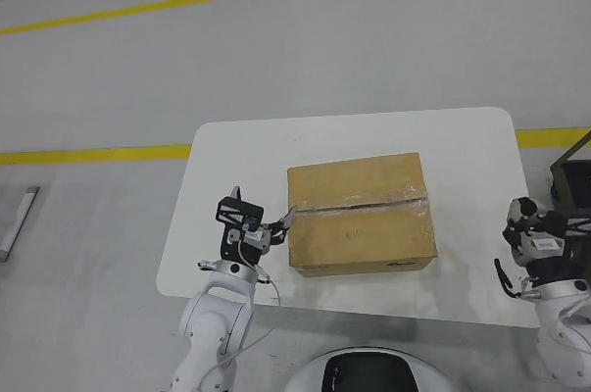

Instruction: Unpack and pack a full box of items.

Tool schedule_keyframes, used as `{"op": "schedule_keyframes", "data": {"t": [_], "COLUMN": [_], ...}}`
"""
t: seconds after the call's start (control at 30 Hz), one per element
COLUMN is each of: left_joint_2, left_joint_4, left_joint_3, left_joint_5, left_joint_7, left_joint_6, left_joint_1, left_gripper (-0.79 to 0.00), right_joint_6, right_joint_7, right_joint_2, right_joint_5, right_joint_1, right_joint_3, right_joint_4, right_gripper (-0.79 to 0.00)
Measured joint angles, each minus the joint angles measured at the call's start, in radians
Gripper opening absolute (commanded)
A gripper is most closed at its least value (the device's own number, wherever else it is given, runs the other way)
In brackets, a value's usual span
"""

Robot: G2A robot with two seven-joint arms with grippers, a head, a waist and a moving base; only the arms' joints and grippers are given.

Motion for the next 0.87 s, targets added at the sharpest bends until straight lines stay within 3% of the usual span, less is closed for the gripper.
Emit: {"op": "schedule_keyframes", "data": {"t": [0.03, 0.07, 0.3, 0.5, 0.6, 0.87], "left_joint_2": [0.0, 0.0, 0.0, 0.0, 0.0, 0.0], "left_joint_4": [0.0, 0.0, 0.0, 0.0, 0.0, 0.0], "left_joint_3": [0.0, 0.0, 0.0, 0.0, 0.0, 0.0], "left_joint_5": [-0.001, -0.001, -0.001, -0.001, -0.001, -0.001], "left_joint_7": [-0.003, -0.003, -0.003, -0.003, -0.003, -0.003], "left_joint_6": [-0.002, -0.002, -0.002, -0.002, -0.002, -0.002], "left_joint_1": [0.001, 0.001, 0.001, 0.001, 0.001, 0.001], "left_gripper": [0.0, 0.0, 0.0, 0.0, 0.0, 0.0], "right_joint_6": [-0.002, -0.002, -0.001, -0.001, -0.001, -0.001], "right_joint_7": [-0.001, 0.0, 0.003, 0.003, 0.003, 0.003], "right_joint_2": [0.0, 0.0, 0.0, 0.0, 0.0, 0.0], "right_joint_5": [-0.015, -0.023, -0.024, -0.024, -0.024, -0.024], "right_joint_1": [-0.014, -0.023, -0.026, -0.026, -0.026, -0.026], "right_joint_3": [0.0, 0.0, 0.0, 0.0, 0.0, 0.0], "right_joint_4": [-0.009, -0.016, -0.018, -0.018, -0.018, -0.018], "right_gripper": [0.0, -0.75, -0.297, -0.059, -0.01, -0.001]}}
